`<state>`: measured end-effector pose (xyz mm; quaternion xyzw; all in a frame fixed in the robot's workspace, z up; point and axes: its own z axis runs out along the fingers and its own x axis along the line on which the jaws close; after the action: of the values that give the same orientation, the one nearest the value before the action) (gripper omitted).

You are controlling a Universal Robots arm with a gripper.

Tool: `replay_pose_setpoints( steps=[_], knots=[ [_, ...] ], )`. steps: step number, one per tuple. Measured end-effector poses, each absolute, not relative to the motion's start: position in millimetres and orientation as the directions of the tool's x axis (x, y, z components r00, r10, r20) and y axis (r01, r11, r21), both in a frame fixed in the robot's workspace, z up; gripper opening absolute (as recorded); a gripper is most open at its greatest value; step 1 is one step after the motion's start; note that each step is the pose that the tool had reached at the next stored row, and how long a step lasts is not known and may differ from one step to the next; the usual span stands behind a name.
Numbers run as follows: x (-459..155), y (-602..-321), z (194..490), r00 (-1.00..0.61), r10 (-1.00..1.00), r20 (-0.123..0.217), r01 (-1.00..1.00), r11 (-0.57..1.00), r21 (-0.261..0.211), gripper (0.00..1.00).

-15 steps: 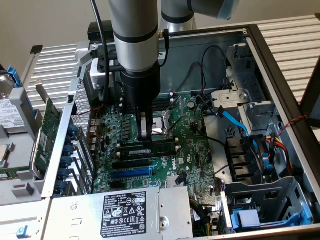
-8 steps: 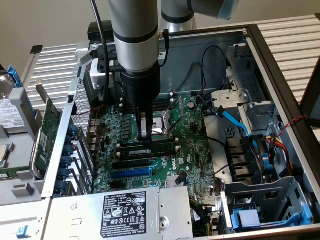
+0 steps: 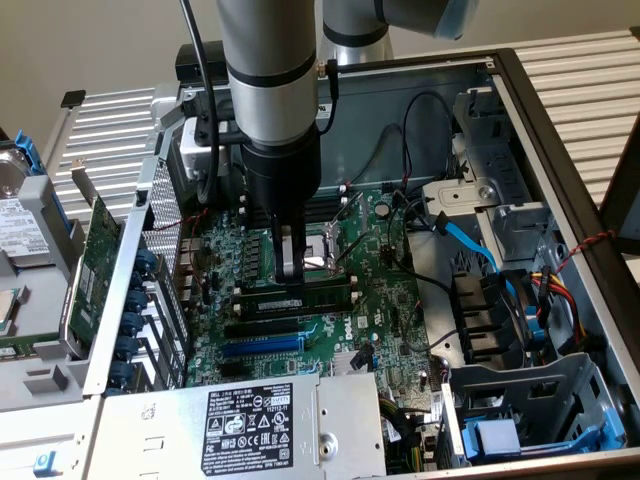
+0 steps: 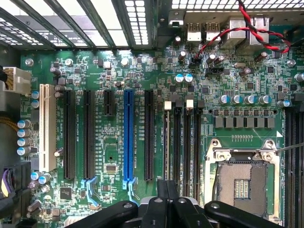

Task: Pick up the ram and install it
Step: 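Press down the ram until it locks into place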

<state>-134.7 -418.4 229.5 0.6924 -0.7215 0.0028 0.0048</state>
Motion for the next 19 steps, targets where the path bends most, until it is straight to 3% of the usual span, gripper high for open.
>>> replay_pose_setpoints(
  steps=[19],
  knots=[
    [-135.8,-419.0,228.5,-0.041,-0.999,0.005,-0.999,0.041,0.002,0.11]
  ],
)
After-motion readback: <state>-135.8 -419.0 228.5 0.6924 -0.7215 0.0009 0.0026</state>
